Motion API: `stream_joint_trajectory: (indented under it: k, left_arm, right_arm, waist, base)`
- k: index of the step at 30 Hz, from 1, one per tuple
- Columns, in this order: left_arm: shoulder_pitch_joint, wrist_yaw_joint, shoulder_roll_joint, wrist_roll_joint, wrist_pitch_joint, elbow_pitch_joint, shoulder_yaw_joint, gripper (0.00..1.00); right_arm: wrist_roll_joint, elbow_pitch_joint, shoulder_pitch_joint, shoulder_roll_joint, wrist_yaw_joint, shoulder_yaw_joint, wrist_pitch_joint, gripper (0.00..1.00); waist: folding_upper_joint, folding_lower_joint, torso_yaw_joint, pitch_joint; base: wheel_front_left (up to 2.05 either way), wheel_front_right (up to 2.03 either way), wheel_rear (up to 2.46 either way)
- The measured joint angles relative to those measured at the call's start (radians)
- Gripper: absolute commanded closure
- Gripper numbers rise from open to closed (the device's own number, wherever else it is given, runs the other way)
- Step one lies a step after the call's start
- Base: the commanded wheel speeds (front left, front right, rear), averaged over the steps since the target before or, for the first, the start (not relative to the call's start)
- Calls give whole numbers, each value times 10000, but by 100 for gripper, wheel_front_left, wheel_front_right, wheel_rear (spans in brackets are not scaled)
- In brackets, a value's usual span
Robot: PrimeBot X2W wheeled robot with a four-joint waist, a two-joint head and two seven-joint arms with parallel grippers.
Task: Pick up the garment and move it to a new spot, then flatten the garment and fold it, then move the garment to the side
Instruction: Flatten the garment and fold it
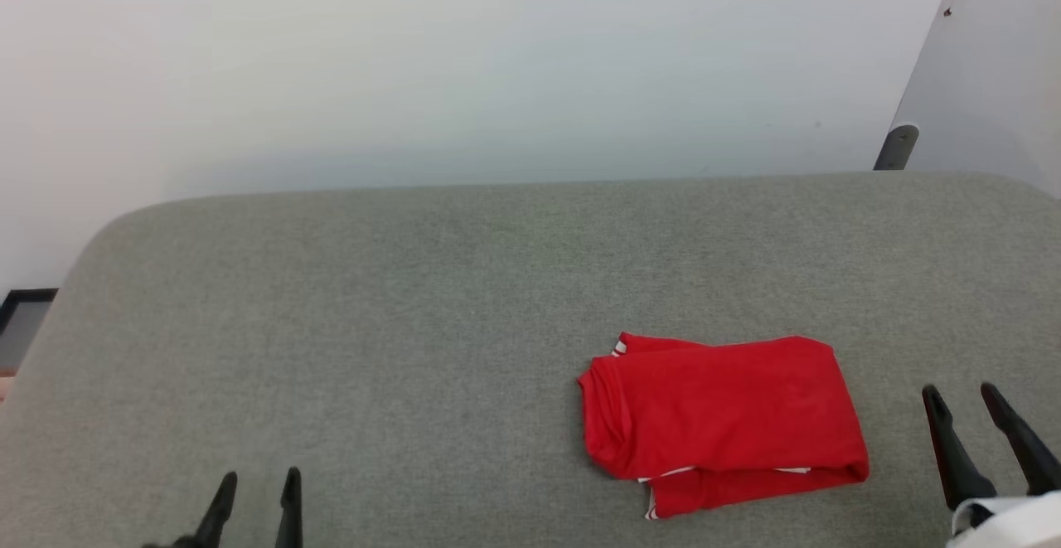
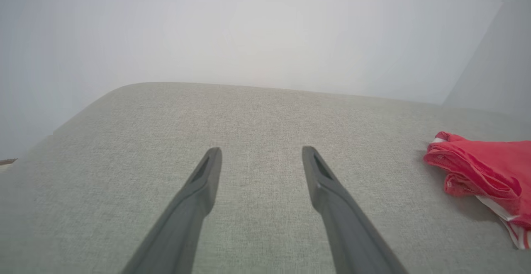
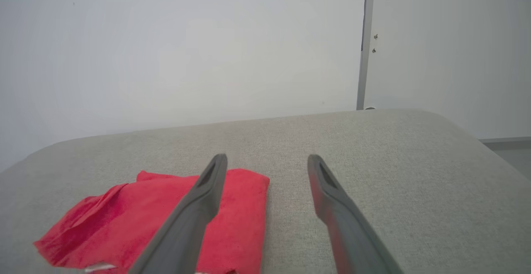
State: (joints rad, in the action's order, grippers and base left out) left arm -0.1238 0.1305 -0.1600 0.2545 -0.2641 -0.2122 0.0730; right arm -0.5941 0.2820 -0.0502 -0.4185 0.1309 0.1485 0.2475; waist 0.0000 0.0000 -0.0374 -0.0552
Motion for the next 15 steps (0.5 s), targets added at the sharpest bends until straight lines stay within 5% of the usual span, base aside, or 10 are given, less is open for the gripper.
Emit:
stream_joint_trajectory:
  k: [15]
  left_arm:
    - [-1487,2,286,-305,0,1687,240,0]
  right_arm:
    - [759,-2355,2266,892,0,-1958,-884,0]
  waist:
    - [0,0,379,-63]
  base:
    - [0,0,0]
